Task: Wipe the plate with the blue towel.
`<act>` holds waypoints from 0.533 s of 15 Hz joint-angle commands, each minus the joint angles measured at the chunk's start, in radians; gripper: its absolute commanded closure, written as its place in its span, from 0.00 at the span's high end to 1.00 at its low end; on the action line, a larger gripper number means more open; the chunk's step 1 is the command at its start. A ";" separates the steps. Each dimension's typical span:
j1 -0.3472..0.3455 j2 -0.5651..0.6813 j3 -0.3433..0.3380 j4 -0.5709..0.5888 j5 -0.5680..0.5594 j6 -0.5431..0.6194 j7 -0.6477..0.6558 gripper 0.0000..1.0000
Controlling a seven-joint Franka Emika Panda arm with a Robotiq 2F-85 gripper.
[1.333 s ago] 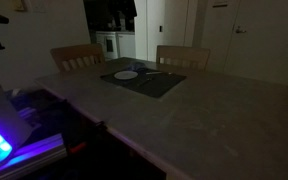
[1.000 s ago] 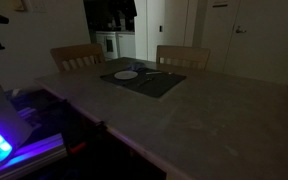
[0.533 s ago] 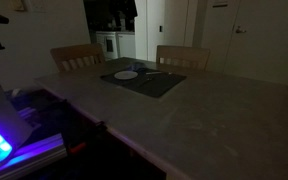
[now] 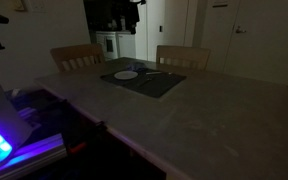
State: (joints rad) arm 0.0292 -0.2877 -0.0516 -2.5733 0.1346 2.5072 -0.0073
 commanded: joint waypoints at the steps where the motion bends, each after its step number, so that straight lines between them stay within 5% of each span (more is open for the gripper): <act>1: 0.010 0.091 -0.012 0.080 0.044 -0.046 -0.064 1.00; 8: -0.002 0.204 0.002 0.199 0.048 -0.104 -0.102 1.00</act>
State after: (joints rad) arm 0.0297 -0.1529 -0.0516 -2.4535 0.1644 2.4550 -0.0684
